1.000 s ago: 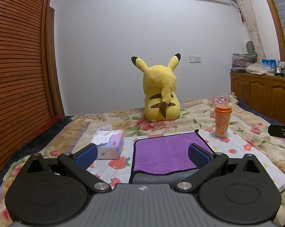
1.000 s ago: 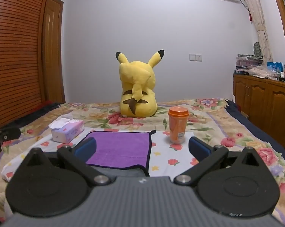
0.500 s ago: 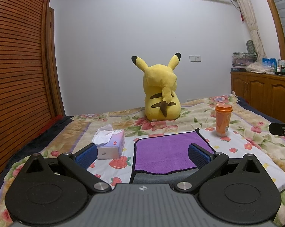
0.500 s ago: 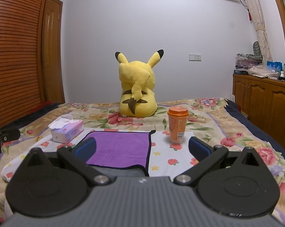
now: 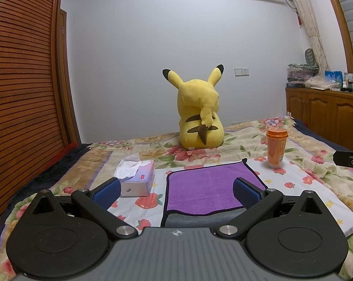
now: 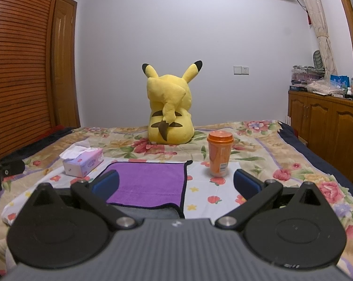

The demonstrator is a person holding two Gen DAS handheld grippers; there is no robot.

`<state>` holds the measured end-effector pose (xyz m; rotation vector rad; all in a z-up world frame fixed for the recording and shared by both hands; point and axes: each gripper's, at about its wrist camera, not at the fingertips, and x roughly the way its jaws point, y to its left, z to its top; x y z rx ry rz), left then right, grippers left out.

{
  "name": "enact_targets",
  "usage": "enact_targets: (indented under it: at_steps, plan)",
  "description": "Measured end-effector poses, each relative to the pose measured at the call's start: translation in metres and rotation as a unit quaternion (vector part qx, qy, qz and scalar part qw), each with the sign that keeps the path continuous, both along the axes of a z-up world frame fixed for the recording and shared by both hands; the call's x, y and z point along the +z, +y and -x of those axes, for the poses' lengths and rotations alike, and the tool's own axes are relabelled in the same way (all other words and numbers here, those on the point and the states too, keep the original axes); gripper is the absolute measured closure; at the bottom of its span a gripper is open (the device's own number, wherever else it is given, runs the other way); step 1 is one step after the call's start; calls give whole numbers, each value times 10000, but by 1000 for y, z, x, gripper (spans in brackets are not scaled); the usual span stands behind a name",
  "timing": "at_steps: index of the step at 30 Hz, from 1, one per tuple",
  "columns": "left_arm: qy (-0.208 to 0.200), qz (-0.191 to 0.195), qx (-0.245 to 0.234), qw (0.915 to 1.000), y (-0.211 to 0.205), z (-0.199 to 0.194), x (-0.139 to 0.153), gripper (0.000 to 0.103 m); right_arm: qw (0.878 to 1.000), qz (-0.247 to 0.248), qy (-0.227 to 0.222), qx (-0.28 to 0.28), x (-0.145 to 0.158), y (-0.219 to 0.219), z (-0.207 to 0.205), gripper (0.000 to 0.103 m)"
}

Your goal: Fold towel

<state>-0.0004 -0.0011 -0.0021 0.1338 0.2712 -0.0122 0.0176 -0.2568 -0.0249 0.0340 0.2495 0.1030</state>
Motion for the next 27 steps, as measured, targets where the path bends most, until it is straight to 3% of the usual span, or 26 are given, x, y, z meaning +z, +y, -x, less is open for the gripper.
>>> enact_targets:
  at_steps: [27]
  plan:
    - [16, -21, 3, 10000, 3, -1, -1, 0, 10000, -3, 15, -3, 0, 0, 0, 0]
